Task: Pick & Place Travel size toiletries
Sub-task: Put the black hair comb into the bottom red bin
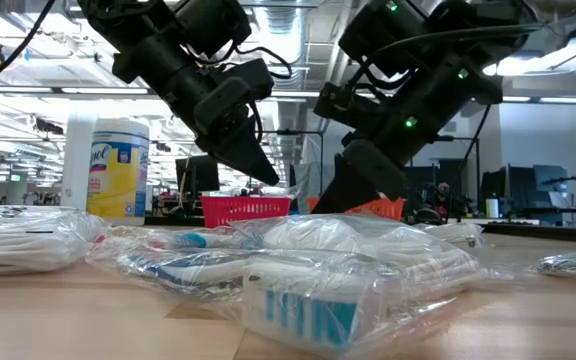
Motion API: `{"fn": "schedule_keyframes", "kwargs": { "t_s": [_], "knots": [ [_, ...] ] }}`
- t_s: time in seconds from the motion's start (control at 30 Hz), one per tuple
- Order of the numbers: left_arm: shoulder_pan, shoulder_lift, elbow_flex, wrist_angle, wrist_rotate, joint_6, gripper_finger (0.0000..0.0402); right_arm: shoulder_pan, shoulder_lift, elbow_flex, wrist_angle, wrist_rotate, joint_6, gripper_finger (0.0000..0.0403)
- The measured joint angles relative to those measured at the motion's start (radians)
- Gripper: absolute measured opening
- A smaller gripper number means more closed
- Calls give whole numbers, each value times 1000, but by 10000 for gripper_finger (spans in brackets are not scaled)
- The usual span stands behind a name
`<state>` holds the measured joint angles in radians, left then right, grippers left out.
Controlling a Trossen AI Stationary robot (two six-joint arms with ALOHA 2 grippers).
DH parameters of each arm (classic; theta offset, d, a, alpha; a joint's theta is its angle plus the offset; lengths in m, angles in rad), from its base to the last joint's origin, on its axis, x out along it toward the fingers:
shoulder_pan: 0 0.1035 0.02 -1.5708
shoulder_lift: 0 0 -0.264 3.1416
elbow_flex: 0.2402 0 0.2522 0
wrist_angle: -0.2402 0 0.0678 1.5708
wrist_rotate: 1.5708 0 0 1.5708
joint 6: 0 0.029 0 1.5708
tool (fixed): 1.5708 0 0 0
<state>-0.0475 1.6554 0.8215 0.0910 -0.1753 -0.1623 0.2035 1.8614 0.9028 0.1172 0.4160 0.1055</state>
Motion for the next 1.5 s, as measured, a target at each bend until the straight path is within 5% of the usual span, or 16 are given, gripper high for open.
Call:
{"fn": "schedule_keyframes", "kwargs": {
  "t_s": [1.5],
  "knots": [
    [4, 0, 0, 0, 0, -2, 1, -28, 25, 0, 73, -49, 27, 0]
  ]
}}
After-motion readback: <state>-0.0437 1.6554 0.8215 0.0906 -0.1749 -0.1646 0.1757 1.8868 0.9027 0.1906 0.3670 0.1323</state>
